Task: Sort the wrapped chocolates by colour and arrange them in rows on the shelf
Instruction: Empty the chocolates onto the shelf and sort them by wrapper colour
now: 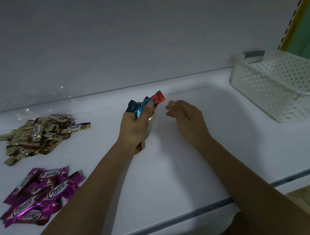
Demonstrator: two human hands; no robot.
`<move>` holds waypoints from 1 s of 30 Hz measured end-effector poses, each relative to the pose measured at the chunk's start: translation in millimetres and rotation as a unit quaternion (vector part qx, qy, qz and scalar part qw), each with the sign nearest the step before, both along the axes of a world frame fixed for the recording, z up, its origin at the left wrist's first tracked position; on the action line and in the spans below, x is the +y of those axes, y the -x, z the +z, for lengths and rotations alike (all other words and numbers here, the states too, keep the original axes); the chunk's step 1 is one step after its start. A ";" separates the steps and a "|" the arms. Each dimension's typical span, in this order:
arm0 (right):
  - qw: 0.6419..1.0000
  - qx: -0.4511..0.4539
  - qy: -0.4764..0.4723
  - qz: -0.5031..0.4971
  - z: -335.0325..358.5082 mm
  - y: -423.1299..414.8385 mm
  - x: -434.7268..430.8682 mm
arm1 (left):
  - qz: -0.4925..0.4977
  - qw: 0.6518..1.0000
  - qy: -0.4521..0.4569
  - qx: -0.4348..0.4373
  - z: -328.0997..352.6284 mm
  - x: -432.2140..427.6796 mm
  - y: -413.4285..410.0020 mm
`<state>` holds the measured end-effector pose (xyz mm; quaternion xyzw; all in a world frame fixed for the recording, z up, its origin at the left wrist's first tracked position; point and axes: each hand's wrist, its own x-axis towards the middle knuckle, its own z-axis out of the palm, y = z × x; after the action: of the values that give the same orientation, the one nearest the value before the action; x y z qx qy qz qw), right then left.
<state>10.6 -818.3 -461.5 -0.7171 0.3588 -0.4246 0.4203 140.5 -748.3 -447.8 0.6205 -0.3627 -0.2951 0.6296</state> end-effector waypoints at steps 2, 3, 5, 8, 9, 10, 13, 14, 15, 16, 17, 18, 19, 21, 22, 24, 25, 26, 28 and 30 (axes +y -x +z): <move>0.995 0.064 0.065 0.029 -3.2 0.2 4.9 | 0.026 0.999 -0.021 0.040 6.4 8.6 -2.1; 0.990 0.089 0.098 0.042 -3.9 0.8 7.0 | 0.031 0.998 -0.036 0.049 9.3 14.0 -3.9; 0.984 0.106 0.130 0.052 -1.4 0.7 11.9 | 0.024 0.998 -0.057 0.035 14.5 27.1 -9.2; 0.993 -0.003 0.019 0.115 15.1 -13.0 31.8 | -0.005 0.998 -0.066 0.005 24.9 49.3 -20.5; 0.989 -0.027 -0.022 0.146 21.5 -22.1 38.9 | -0.012 0.998 -0.064 -0.008 28.6 56.5 -24.1; 0.983 -0.035 -0.057 0.170 28.4 -32.1 45.8 | -0.017 0.998 -0.063 -0.017 32.4 63.9 -27.4; 0.960 -0.075 -0.168 0.213 47.7 -63.3 66.0 | -0.007 0.998 -0.059 -0.028 42.5 88.6 -40.1; 0.951 -0.089 -0.196 0.221 52.4 -73.3 72.4 | 0.004 0.998 -0.059 -0.029 46.0 98.5 -45.7; 0.945 -0.097 -0.210 0.230 56.1 -82.7 79.0 | 0.017 0.998 -0.056 -0.032 50.2 109.1 -51.9; 0.940 -0.106 -0.216 0.242 59.6 -91.5 86.5 | 0.034 0.997 -0.053 -0.036 53.5 120.6 -60.0; 0.933 -0.121 -0.224 0.255 62.2 -100.4 94.4 | 0.051 0.997 -0.050 -0.040 56.6 133.2 -68.4; 0.925 -0.140 -0.235 0.264 64.8 -108.8 101.8 | 0.072 0.995 -0.047 -0.041 59.6 146.9 -76.5; 0.915 -0.159 -0.251 0.273 67.6 -116.4 109.1 | 0.095 0.994 -0.045 -0.040 61.4 161.8 -84.7; 0.899 -0.177 -0.275 0.292 71.8 -130.5 121.5 | 0.142 0.988 -0.038 -0.052 61.5 191.2 -97.7; 0.895 -0.175 -0.278 0.302 73.1 -137.3 127.2 | 0.166 0.983 -0.038 -0.065 59.3 205.1 -103.4; 0.893 -0.158 -0.273 0.321 73.8 -149.6 138.0 | 0.217 0.972 -0.047 -0.079 50.4 230.3 -112.1; 0.895 -0.144 -0.266 0.326 73.8 -155.1 143.2 | 0.238 0.966 -0.054 -0.082 44.6 242.1 -116.5; 0.898 -0.130 -0.258 0.331 74.2 -160.6 148.6 | 0.253 0.963 -0.056 -0.079 39.2 252.8 -121.2; 0.908 -0.103 -0.235 0.331 74.5 -172.4 160.0 | 0.269 0.961 -0.042 -0.053 29.7 271.1 -130.2; 0.919 -0.070 -0.202 0.331 73.5 -185.3 171.3 | 0.280 0.959 -0.025 -0.028 21.9 285.1 -137.5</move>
<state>195.9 -647.0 -388.0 -0.6631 0.1485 -0.2289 0.6970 278.0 -463.2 -425.9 0.7207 -0.1842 -0.0985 0.6610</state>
